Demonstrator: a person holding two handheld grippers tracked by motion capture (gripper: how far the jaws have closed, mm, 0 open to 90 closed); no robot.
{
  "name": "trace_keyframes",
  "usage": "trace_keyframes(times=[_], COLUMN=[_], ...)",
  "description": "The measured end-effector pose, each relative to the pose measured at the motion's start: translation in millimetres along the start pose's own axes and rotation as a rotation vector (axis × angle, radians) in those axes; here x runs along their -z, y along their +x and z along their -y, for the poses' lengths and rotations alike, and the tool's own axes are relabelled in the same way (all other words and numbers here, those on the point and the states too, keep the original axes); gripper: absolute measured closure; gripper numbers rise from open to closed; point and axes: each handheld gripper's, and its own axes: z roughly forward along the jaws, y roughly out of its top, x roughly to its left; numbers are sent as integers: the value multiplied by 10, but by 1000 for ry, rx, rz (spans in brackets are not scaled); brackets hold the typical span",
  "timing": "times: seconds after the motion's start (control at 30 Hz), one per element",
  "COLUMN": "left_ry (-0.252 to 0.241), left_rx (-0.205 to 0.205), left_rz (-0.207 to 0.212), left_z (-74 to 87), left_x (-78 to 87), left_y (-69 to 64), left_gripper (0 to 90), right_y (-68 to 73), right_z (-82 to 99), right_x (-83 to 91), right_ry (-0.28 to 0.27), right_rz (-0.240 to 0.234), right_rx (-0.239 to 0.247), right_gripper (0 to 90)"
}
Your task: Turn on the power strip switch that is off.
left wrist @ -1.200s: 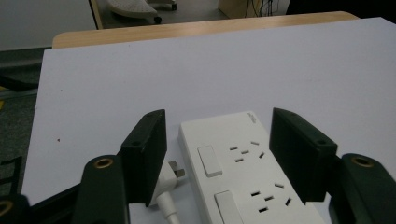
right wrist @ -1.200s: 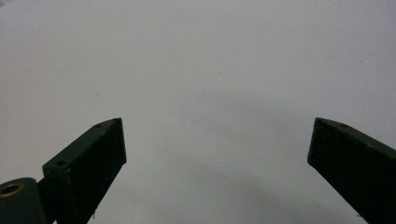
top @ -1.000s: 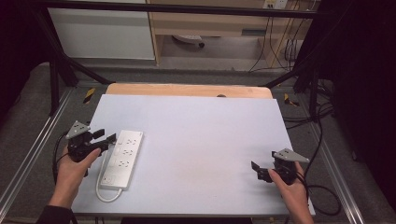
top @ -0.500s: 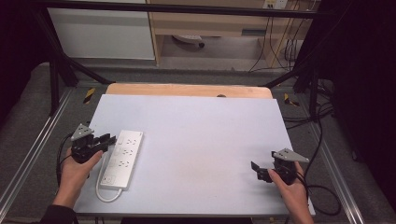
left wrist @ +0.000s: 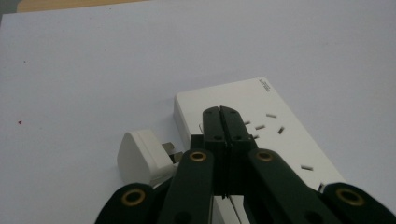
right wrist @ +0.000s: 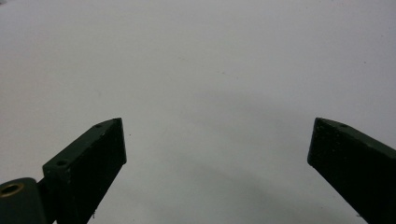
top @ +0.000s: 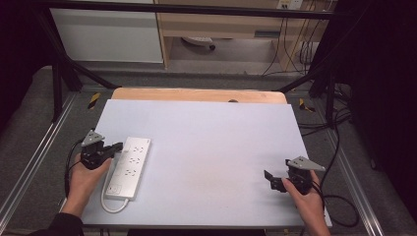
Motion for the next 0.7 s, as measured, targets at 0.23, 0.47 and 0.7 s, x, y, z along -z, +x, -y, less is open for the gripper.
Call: trace_keyframes(times=[0.23, 0.47, 0.7], left_ry=[13, 35, 53], left_rx=[30, 37, 23], left_rz=[17, 24, 22], left_z=[-7, -1, 7], left_x=[-61, -126, -166], left_y=[25, 29, 16], left_gripper=[899, 899, 899], right_y=[2, 2, 2], right_z=[1, -2, -1], right_x=[2, -3, 6], right_ry=[-2, 0, -3], right_rz=[-1, -1, -3], right_rx=[-8, 5, -7], right_gripper=[49, 48, 48])
